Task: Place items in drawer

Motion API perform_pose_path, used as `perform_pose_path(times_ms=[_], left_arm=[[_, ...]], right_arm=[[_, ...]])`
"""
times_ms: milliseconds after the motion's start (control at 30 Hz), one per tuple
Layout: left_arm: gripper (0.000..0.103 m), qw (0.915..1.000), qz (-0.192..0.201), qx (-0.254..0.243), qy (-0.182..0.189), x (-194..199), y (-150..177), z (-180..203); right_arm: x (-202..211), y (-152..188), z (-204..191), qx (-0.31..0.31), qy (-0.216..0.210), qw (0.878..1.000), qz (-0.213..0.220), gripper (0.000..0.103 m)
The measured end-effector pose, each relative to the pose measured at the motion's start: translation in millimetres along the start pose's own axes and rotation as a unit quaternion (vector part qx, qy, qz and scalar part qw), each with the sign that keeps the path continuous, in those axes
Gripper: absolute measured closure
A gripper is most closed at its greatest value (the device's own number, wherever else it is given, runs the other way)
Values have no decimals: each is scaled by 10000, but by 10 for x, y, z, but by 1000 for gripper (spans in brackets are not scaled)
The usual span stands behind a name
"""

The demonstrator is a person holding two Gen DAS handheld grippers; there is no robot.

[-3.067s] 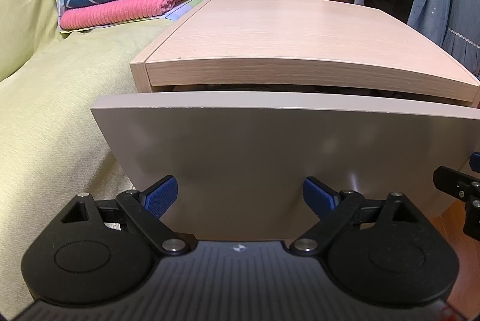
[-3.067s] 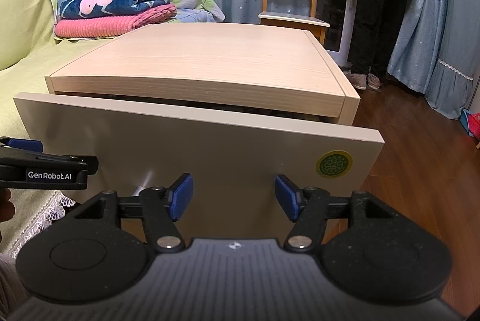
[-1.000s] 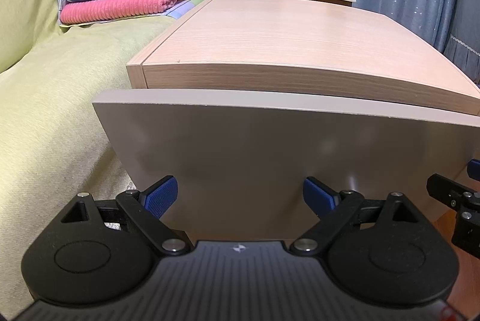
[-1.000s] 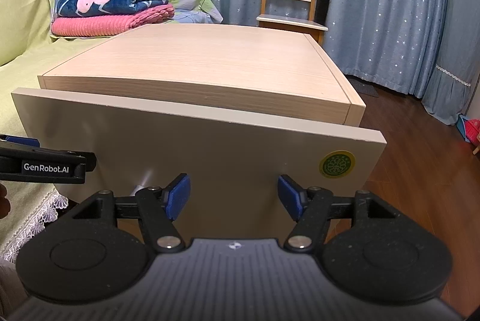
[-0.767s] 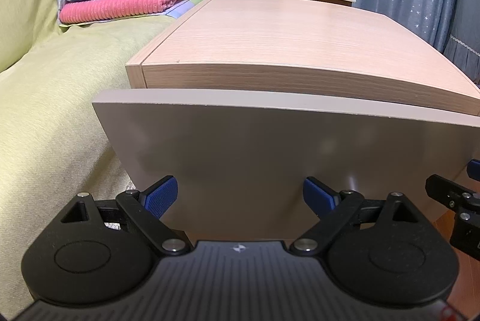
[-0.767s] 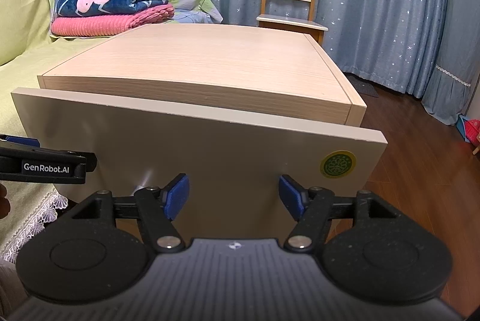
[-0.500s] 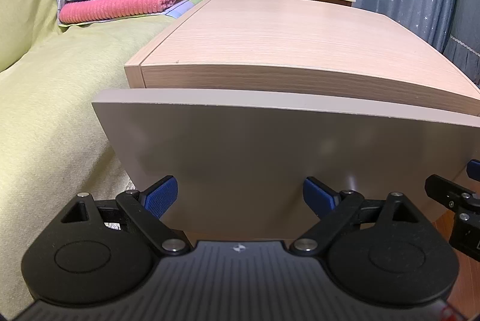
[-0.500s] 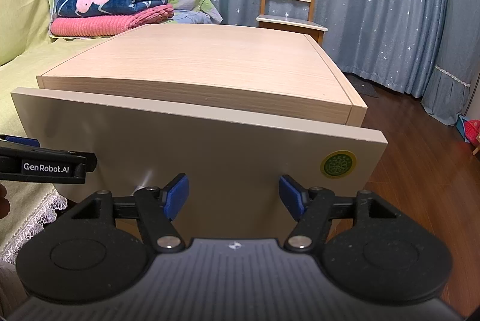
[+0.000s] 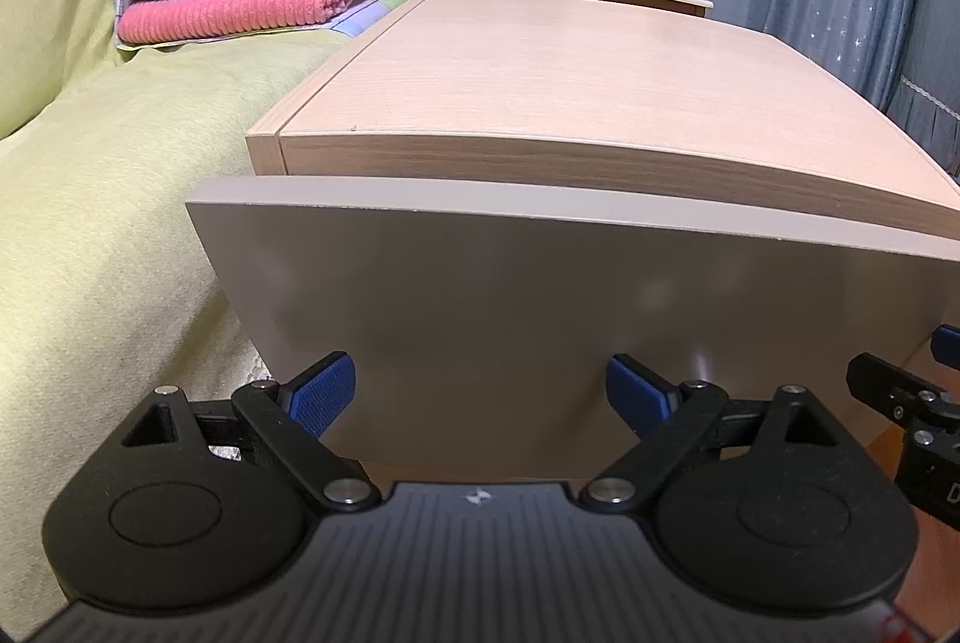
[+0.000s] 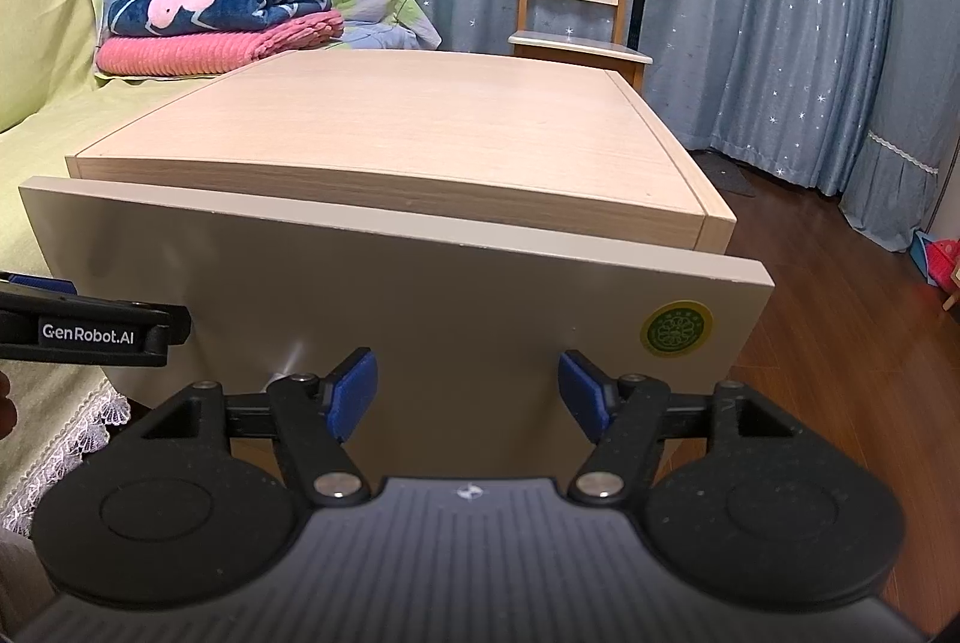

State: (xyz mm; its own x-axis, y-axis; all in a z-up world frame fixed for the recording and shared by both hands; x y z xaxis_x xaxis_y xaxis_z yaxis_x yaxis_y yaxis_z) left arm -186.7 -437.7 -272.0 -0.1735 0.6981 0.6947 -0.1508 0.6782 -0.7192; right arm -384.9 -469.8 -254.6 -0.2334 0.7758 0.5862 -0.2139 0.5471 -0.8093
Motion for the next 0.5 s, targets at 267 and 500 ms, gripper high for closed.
perform_pose_path(times_ms=[267, 500], left_arm=[[11, 10000, -6, 9, 5, -30, -19, 8], [11, 10000, -6, 15, 10, -49, -39, 13]], right_arm=[[-42, -25, -14, -8, 16, 10000, 9, 38], [-79, -53, -24, -26, 27, 10000, 15, 38]])
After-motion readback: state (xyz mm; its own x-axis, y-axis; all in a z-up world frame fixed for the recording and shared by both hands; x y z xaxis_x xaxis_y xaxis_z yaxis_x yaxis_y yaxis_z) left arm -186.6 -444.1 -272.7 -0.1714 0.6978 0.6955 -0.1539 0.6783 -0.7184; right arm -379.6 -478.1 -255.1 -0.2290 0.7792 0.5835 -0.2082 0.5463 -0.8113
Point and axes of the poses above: each gripper's, at about its wrist camera, not at the fingertips, and x roughly against the way its jaws point, z to its right, y to its underside, the point moved 9 cm from there along -x, roughly the way its jaws point, and after that the axes turned 1 degree about -x, right-handed, at the moved point
